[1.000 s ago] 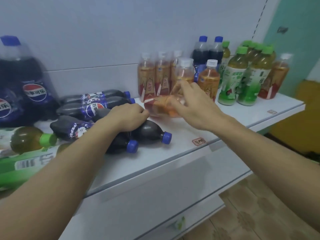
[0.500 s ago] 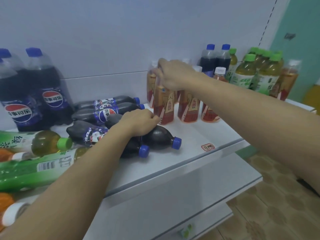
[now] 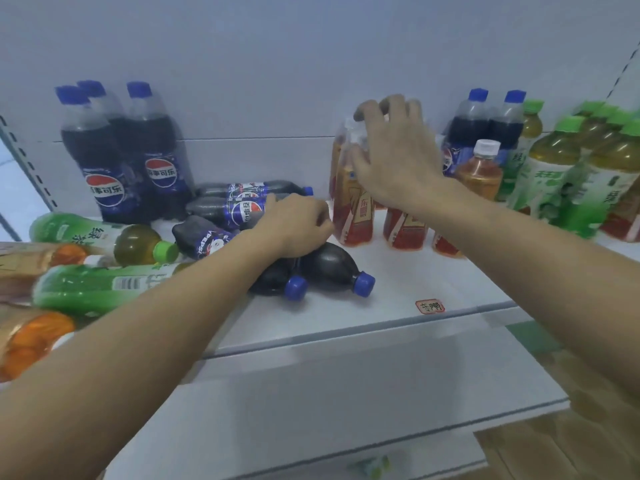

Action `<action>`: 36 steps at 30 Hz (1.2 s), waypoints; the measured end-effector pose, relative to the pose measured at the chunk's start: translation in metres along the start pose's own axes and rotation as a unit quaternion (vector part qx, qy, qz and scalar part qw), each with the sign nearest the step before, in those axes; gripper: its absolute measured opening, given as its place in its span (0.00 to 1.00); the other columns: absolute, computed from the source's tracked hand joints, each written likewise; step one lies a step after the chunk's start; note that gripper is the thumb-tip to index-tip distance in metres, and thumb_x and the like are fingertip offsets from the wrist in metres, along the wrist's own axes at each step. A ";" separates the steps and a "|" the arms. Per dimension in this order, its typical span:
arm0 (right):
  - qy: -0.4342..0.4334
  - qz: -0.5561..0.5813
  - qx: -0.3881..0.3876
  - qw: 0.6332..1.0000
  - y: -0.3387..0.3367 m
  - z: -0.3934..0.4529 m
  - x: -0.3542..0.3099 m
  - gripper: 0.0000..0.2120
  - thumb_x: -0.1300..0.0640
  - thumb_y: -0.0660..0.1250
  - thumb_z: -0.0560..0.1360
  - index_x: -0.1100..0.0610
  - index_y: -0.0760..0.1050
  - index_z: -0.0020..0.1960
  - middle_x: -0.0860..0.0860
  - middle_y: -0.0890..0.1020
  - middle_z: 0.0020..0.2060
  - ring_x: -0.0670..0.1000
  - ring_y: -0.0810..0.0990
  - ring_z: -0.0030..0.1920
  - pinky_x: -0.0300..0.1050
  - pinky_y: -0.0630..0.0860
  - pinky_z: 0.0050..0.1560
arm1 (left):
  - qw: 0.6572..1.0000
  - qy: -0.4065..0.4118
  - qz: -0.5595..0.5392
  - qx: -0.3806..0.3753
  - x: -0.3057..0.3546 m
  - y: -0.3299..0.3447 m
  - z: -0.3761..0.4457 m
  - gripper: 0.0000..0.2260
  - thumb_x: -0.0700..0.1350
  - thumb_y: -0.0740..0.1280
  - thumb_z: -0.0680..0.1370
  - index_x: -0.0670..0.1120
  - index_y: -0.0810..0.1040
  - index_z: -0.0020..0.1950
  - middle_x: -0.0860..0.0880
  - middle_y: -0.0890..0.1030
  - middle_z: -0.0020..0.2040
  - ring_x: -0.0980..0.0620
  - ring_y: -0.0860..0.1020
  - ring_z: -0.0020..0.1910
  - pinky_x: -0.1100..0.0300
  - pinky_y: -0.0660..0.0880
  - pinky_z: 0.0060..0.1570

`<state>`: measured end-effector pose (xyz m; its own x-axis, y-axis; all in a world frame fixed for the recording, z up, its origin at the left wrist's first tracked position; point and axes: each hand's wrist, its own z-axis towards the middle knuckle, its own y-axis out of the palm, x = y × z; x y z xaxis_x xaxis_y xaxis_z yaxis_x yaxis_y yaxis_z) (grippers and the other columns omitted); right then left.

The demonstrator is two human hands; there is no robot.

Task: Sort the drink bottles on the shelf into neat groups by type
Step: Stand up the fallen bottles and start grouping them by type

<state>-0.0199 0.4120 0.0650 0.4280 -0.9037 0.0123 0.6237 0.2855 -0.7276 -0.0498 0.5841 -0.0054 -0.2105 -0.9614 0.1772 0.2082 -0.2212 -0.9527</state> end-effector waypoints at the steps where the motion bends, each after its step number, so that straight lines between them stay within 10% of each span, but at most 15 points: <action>1: -0.020 0.024 0.019 0.999 -0.002 -0.001 -0.005 0.17 0.50 0.60 0.80 0.53 0.70 0.66 0.56 0.73 0.62 0.58 0.70 0.62 0.54 0.74 0.56 | 1.000 -0.004 0.006 0.020 -0.001 -0.002 -0.002 0.12 0.51 0.58 0.79 0.50 0.74 0.39 0.51 0.78 0.38 0.45 0.75 0.43 0.45 0.66 0.57; 5: -0.092 0.136 0.003 0.986 0.007 -0.003 -0.037 0.13 0.58 0.58 0.78 0.56 0.73 0.61 0.57 0.74 0.57 0.58 0.71 0.59 0.54 0.72 0.53 | 0.996 -0.040 -0.001 0.078 -0.024 -0.026 -0.020 0.13 0.50 0.59 0.80 0.52 0.71 0.36 0.54 0.74 0.34 0.48 0.72 0.37 0.54 0.64 0.43; 12: 0.024 0.214 -0.183 0.959 0.056 0.029 -0.088 0.17 0.57 0.60 0.79 0.55 0.69 0.67 0.59 0.73 0.64 0.61 0.71 0.65 0.54 0.70 0.63 | 0.992 -0.099 0.061 0.048 -0.104 -0.069 -0.058 0.11 0.51 0.61 0.82 0.48 0.80 0.53 0.46 0.82 0.49 0.42 0.79 0.50 0.39 0.74 0.60; 21: 0.136 0.115 -0.383 0.907 0.126 0.084 -0.103 0.20 0.58 0.52 0.86 0.65 0.70 0.73 0.63 0.70 0.74 0.61 0.71 0.71 0.49 0.68 0.67 | 0.994 0.063 0.066 -0.063 -0.172 -0.080 -0.055 0.11 0.49 0.64 0.82 0.48 0.80 0.61 0.48 0.77 0.57 0.49 0.76 0.55 0.46 0.75 0.59; 28: 0.203 0.128 -0.376 0.895 0.150 0.090 -0.099 0.19 0.61 0.54 0.85 0.67 0.69 0.72 0.64 0.70 0.72 0.62 0.69 0.71 0.50 0.66 0.68 | 0.988 0.132 0.037 -0.078 -0.207 -0.084 -0.056 0.11 0.47 0.64 0.81 0.48 0.80 0.62 0.50 0.77 0.63 0.51 0.76 0.60 0.54 0.73 0.62; 33: 0.323 0.247 -0.299 0.863 0.142 0.100 -0.096 0.07 0.64 0.59 0.82 0.61 0.74 0.47 0.59 0.75 0.41 0.55 0.75 0.36 0.41 0.73 0.27 | 0.991 0.121 0.017 -0.046 -0.208 -0.069 -0.057 0.12 0.48 0.62 0.82 0.49 0.80 0.63 0.51 0.73 0.67 0.51 0.74 0.63 0.57 0.71 0.63; 36: 0.336 0.272 -0.219 0.875 0.121 0.122 -0.097 0.09 0.64 0.62 0.78 0.59 0.71 0.39 0.57 0.72 0.36 0.52 0.70 0.29 0.41 0.66 0.26 | 0.991 0.123 0.038 -0.038 -0.205 -0.064 -0.057 0.12 0.48 0.61 0.82 0.49 0.79 0.62 0.49 0.72 0.68 0.49 0.74 0.62 0.60 0.68 0.59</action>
<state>0.0938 0.5729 0.0600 0.0111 -0.6980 -0.7160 0.0746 0.7146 -0.6955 -0.0748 0.8045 0.0049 -0.4255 -0.9037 0.0472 0.1612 -0.1270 -0.9787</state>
